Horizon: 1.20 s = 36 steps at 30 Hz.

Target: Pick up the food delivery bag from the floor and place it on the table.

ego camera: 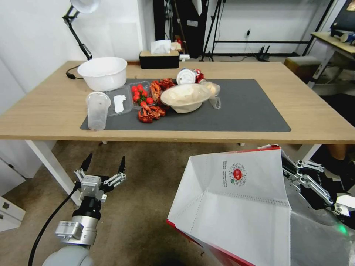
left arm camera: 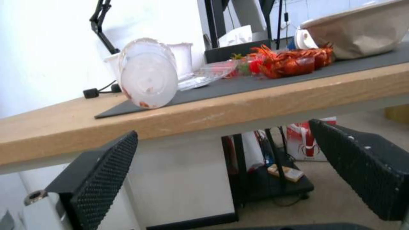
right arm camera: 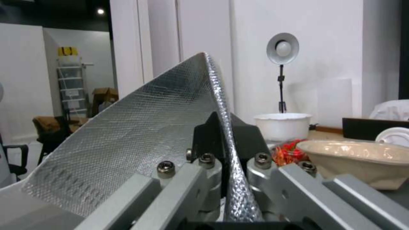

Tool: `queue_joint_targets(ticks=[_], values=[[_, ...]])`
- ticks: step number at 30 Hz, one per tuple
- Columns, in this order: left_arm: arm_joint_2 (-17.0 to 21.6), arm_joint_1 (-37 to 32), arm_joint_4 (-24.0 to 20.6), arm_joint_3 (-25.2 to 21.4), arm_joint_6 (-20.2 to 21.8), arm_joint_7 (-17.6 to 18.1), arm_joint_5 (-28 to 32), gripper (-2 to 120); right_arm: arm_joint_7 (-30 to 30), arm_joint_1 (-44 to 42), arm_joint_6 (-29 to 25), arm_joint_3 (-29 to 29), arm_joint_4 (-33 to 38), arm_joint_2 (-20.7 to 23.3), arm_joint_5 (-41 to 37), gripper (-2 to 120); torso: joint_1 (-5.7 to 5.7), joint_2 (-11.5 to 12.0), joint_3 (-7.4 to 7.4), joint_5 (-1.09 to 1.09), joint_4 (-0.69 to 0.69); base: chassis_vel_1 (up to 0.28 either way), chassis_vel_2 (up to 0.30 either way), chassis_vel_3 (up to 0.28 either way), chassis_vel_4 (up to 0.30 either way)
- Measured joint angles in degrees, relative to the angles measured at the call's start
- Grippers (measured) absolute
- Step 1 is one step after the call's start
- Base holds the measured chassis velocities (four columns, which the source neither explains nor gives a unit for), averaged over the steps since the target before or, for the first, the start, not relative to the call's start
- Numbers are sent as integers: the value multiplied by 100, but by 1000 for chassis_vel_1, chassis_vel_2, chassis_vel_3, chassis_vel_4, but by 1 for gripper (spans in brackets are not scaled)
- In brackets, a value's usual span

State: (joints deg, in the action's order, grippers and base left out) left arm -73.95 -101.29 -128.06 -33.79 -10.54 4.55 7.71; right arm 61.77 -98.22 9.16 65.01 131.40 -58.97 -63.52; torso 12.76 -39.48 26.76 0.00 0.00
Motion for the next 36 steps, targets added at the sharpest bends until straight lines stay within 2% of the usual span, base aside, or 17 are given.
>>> queue_joint_targets(ticks=[36], values=[[-17,-10,-12,63,-45,-19,-85,100,-142,-92,-82,-18,206,-39,23,0,371,-889,518,0,0,0,0,0,0]])
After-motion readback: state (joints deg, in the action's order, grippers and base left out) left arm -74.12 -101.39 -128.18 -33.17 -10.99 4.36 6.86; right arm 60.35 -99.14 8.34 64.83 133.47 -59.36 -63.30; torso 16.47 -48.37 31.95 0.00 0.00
